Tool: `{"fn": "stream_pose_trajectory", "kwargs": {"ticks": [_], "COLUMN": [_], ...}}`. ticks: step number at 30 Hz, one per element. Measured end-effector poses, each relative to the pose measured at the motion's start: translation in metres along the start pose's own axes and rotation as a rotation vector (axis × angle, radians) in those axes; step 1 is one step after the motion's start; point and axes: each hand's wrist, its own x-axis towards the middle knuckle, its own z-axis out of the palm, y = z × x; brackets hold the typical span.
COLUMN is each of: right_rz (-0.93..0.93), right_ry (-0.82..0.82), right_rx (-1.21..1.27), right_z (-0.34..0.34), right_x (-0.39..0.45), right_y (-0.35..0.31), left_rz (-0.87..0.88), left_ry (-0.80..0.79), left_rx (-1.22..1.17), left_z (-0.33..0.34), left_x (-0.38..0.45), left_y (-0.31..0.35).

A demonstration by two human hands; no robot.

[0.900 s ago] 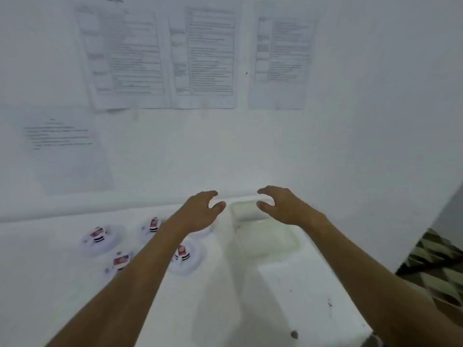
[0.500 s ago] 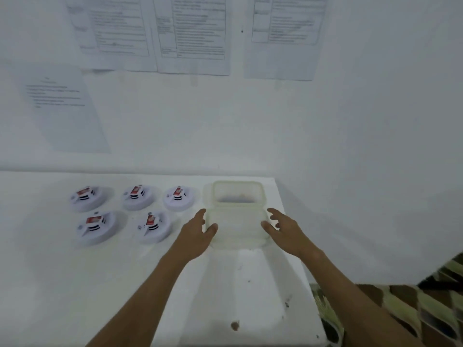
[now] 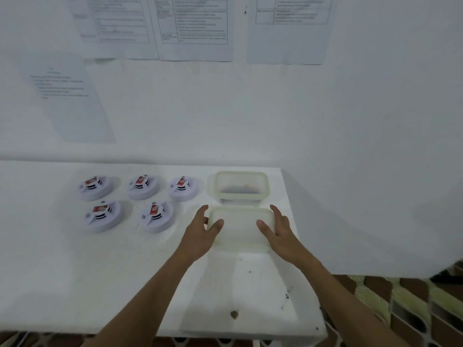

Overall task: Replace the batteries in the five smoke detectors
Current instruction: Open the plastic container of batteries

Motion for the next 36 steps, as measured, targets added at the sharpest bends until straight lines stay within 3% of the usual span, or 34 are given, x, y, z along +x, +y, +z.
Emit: {"fn": "stream_pose_trajectory", "kwargs": {"ticks": [12,18,22,28,36], "right_rz": [-0.103,-0.124,-0.105,-0.074,-0.095], "right_ry": [-0.126,0.01,0.093,0.061,-0.072], "right_rx": [-0.033,-0.08,0.002,-0.158,-0.172], "right_z": [0.002,0.003,0.001,-0.022,-0.027], "right_x": [-0.017,-0.02,-0.018,-0.007,0.008], "right_y": [0.019,0.013,0.011,0.005,-0.009], "left_rz": [0.118,0.135,0.083,-0.002,-0.132], "left_ry": [-0.157,-0.098,-0.022,0.028,-0.135], "left_rx": [0.079,0.084,0.012,0.015,-0.116], "left_z": [0.009,0.01,0.005,-0.014,0.002], "left_x": [-0.023,-0.024,-0.023,-0.021,-0.051], "left_y": [-0.015,-0.013,-0.012,-0.003,-0.003]}}
